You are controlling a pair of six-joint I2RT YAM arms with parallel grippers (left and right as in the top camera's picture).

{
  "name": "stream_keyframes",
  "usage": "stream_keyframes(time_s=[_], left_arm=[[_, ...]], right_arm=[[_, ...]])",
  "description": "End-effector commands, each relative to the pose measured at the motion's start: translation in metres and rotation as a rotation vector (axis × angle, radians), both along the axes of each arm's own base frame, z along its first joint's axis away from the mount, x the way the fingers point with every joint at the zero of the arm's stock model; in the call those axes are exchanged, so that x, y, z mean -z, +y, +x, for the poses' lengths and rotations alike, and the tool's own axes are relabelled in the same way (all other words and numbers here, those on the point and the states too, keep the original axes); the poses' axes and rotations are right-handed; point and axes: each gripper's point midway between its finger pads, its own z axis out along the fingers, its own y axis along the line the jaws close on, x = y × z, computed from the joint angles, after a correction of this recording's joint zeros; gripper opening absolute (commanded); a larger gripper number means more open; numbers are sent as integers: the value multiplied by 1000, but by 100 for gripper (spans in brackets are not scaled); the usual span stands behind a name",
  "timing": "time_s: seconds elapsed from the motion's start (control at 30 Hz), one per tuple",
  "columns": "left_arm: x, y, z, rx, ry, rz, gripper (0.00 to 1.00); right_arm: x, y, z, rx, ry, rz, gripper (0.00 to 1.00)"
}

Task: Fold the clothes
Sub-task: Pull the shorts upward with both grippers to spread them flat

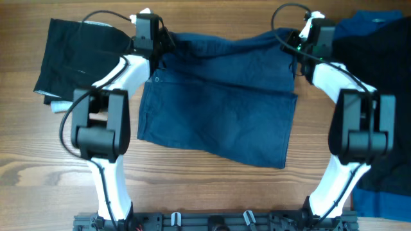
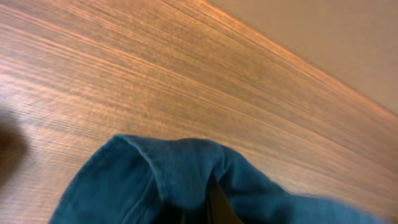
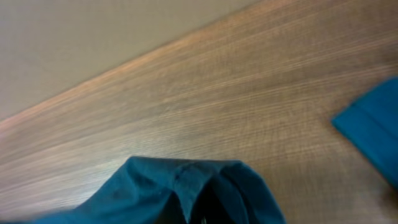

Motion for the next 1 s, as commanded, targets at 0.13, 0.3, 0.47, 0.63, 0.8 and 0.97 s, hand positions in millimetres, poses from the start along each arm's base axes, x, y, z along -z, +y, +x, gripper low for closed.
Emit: stream_keyframes(time_s=[0.13,0.3,0.47,0.63,0.8,0.97], left_arm=[[-51,0,41,-14,-290,-34,12],[-62,10,47,-31,-336,-39,100],[-90,20,50,17,-411,3,99],[-135,28,29,17,-371,10,97],[-146,24,-23,70,-163,-1,81],[-106,27,-66,90,86,19,35]], right_arm=[[-22,-22,28,79,-182,-132,5],[-24,-24,29,56,-197,-192,68],[-47,-23,34,30,-239,-245,99],[-104,1,9,-95,-165,-170,100],[-142,15,-43,-165,-50,-116,100],[-124,25,-80,-217,107,-70,58]])
